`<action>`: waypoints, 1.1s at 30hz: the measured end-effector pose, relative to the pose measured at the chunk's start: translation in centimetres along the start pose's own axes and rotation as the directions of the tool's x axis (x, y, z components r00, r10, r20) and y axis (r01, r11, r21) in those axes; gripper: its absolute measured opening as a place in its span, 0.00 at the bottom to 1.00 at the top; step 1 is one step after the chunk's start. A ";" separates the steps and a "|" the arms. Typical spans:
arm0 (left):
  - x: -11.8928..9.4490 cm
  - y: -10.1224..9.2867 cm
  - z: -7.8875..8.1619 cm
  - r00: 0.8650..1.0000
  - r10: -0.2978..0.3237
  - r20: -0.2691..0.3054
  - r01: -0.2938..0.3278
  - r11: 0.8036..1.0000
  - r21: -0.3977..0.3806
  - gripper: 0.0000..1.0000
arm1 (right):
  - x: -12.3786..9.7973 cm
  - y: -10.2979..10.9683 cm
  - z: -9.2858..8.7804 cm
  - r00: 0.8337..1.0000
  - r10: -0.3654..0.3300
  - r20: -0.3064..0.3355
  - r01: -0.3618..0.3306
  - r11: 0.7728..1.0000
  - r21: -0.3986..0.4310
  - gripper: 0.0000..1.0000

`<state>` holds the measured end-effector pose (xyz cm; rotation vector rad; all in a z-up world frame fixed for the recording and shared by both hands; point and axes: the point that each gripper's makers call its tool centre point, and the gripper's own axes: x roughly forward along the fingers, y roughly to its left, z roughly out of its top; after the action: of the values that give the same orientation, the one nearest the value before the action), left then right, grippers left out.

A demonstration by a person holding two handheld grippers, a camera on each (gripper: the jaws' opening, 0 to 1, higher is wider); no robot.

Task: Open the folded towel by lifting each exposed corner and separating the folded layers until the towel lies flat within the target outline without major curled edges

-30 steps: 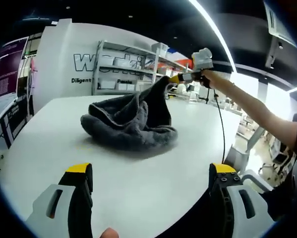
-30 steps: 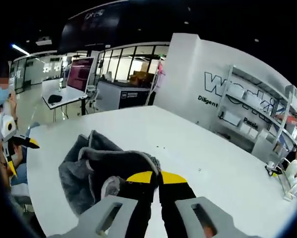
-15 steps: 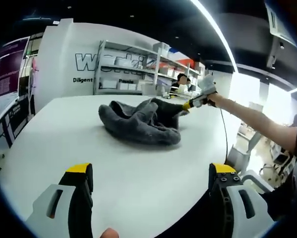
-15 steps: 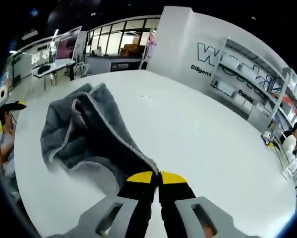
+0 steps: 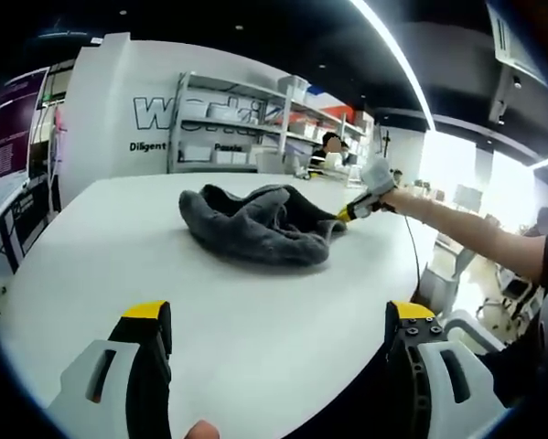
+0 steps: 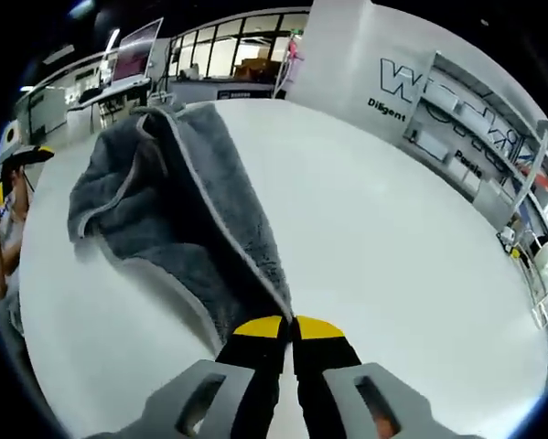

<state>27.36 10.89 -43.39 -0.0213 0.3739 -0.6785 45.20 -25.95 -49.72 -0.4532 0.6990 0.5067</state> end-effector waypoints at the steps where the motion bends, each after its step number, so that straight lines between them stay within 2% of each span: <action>1: 0.0 0.0 0.0 1.000 0.001 0.000 -0.001 1.000 0.000 0.95 | 0.1 0.3 -0.1 1.000 0.003 -0.007 -0.003 1.000 -0.009 0.04; 4: 0.0 0.1 0.2 1.000 0.001 0.006 -0.001 1.000 -0.003 0.95 | -0.4 0.0 0.7 1.000 -0.005 0.019 0.005 1.000 0.008 0.22; 6: -0.1 0.0 0.2 1.000 -0.003 0.009 0.003 1.000 -0.002 0.95 | -1.4 -0.4 2.4 0.997 -0.028 0.075 0.025 0.999 0.046 0.26; 7: 0.0 -0.1 0.3 1.000 -0.004 0.009 0.004 1.000 -0.002 0.95 | -1.8 -0.5 3.2 0.994 -0.030 0.101 0.027 0.999 0.036 0.26; 11: 0.0 -0.2 0.2 1.000 -0.005 0.008 0.005 1.000 -0.002 0.95 | -4.0 1.3 8.7 0.966 0.015 0.258 0.004 0.997 -0.073 0.26; 13: 0.1 -0.3 0.2 1.000 -0.006 0.008 0.006 1.000 -0.002 0.95 | -4.4 1.6 10.5 0.954 0.019 0.299 0.007 0.996 -0.086 0.26; 14: 0.1 -0.3 0.3 1.000 -0.008 0.009 0.008 1.000 -0.003 0.95 | -4.9 1.9 12.1 0.941 0.010 0.338 0.022 0.996 -0.091 0.26; 15: 0.1 -0.5 0.3 1.000 -0.014 0.009 0.014 1.000 -0.003 0.95 | -5.1 2.6 13.7 0.928 0.032 0.372 0.021 0.991 -0.136 0.27; 18: 0.1 -1.1 0.3 0.999 -0.046 0.010 0.046 0.999 -0.002 0.95 | -4.8 5.0 15.5 0.929 0.096 0.358 -0.002 0.967 -0.255 0.25; 22: 0.0 -0.9 0.3 0.999 -0.044 0.008 0.044 0.999 -0.001 0.95 | -3.4 6.9 16.2 0.950 0.096 0.296 0.021 0.930 -0.368 0.25; 27: -0.2 -1.1 0.5 0.999 -0.050 0.016 0.050 0.999 -0.004 0.94 | -0.9 9.0 17.2 0.959 0.120 0.255 0.006 0.896 -0.444 0.23; 30: -0.2 -0.9 0.5 0.999 -0.044 0.017 0.044 0.999 -0.007 0.94 | 0.2 9.7 17.3 0.968 0.096 0.233 0.029 0.877 -0.479 0.20; 33: -0.3 -0.7 0.4 0.999 -0.040 0.013 0.040 0.999 -0.007 0.94 | 0.9 10.6 17.9 0.967 0.111 0.229 0.023 0.859 -0.511 0.11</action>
<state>26.85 10.46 -42.86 -0.0402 0.3643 -0.7158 48.44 -7.57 -40.49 -0.8571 0.3193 0.7854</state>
